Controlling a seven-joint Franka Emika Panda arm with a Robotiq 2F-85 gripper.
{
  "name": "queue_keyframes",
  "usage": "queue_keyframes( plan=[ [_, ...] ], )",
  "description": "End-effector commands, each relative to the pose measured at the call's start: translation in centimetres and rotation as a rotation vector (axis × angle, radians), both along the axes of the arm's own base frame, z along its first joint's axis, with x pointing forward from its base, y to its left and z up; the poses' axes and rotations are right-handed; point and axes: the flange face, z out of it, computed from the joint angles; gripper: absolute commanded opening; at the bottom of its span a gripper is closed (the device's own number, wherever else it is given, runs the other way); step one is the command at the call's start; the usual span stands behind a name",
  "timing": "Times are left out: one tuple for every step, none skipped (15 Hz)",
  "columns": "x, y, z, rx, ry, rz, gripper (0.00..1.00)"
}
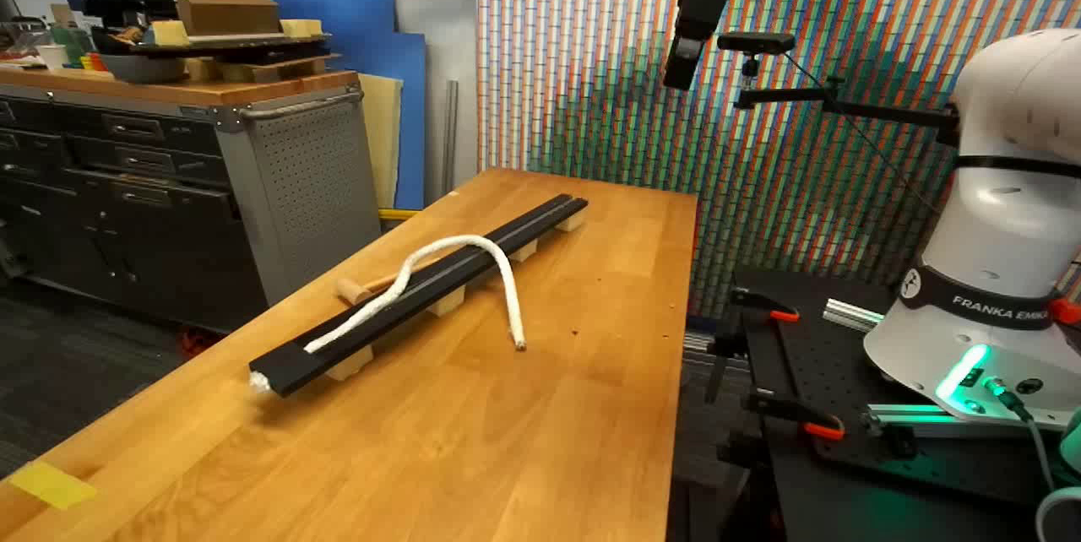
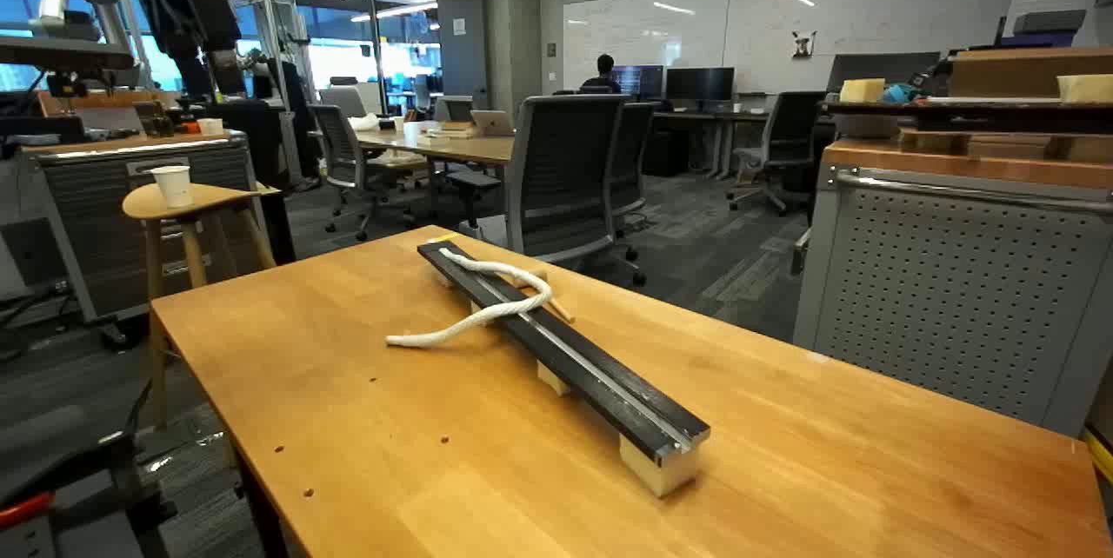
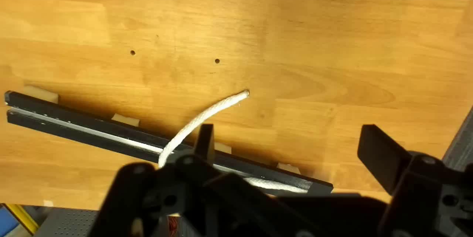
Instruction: Align the rope with the black object.
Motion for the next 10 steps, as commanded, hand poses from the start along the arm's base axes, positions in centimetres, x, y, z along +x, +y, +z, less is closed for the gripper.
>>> queue_keyframes(
  plan=[
    [0.1, 0.1, 0.3, 0.001, -0.004, 0.001, 1.00],
    [0.1, 0.1, 0.6, 0.003, -0.010, 0.001, 1.00],
    [0.1, 0.1, 0.8, 0.004, -0.014, 0.002, 1.00],
    [0.1, 0.2, 0.8, 0.004, -0.016, 0.002, 1.00],
    [0.1, 0.2, 0.9, 0.004, -0.016, 0.002, 1.00],
    [0.1, 0.2, 0.9, 0.004, -0.016, 0.002, 1.00],
    [0.3, 0.3, 0.6, 0.018, -0.033, -0.021, 1.00],
    [0.7, 0.4, 0.2, 0.037, -0.046, -0.052, 1.00],
    [1.2, 0.5, -0.1, 0.059, -0.048, -0.086, 1.00],
    [2.0, 0.7, -0.4, 0.097, -0.062, -0.125, 1.00]
  ],
)
